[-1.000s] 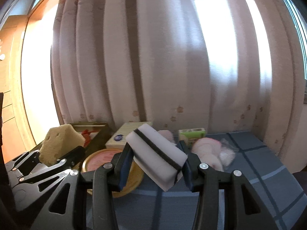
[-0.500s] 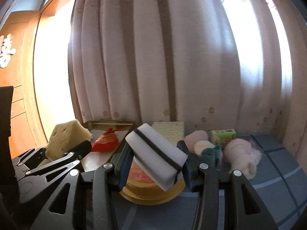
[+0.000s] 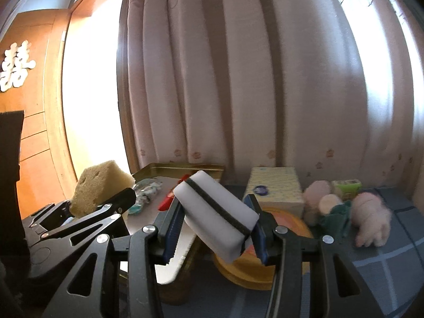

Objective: Organize soft objects
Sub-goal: 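Carry the yellow sponge and white sponge over the gold tin tray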

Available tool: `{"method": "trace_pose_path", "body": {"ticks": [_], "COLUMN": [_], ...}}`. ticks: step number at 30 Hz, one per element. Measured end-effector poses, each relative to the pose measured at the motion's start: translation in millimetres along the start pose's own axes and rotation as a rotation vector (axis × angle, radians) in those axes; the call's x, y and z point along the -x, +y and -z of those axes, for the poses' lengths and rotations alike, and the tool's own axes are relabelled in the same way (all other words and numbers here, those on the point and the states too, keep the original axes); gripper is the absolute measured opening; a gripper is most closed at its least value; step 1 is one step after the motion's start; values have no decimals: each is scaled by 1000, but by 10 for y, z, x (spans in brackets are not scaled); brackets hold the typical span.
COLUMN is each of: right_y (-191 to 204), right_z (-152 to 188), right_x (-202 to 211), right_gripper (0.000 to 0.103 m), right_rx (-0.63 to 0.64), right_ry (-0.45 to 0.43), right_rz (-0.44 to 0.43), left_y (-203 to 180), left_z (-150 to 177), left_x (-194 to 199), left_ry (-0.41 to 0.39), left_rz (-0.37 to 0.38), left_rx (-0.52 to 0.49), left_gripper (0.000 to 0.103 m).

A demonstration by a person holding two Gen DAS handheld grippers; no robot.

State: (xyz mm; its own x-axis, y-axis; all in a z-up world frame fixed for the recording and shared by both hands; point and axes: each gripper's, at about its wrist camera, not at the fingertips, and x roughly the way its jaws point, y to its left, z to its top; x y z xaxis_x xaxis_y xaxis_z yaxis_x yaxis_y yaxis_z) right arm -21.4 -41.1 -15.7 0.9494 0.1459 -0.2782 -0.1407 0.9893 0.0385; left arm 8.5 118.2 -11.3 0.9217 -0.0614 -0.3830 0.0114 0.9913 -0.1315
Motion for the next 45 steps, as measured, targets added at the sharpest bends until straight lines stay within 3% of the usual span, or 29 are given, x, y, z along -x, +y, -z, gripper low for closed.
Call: {"method": "trace_pose_path", "body": {"ticks": [7,18,25,39,45], "right_y": [249,487,423,444,416], "right_z": [-48,-141,-174,-187,-188], "right_x": [-213,-670,-843,-847,-854], "right_gripper": [49,49,49,51,60], "right_rx": [-2,0,-41,-35,-45], "right_ry": [12,63,110,111,113], "right_rz": [-30,7,25,30,16], "left_y": [227,382,369,325,375], "left_z": [-73,-168,-194,-228,-248], "left_x": [-130,-465,-604,-713,-722], "left_ry": [-6,46,90,130,139], "left_rz": [-58,-166,-181,-219,-245], "left_rx": [8,-37,-59,-64,-36], "left_gripper": [55,55,55,55,56]}}
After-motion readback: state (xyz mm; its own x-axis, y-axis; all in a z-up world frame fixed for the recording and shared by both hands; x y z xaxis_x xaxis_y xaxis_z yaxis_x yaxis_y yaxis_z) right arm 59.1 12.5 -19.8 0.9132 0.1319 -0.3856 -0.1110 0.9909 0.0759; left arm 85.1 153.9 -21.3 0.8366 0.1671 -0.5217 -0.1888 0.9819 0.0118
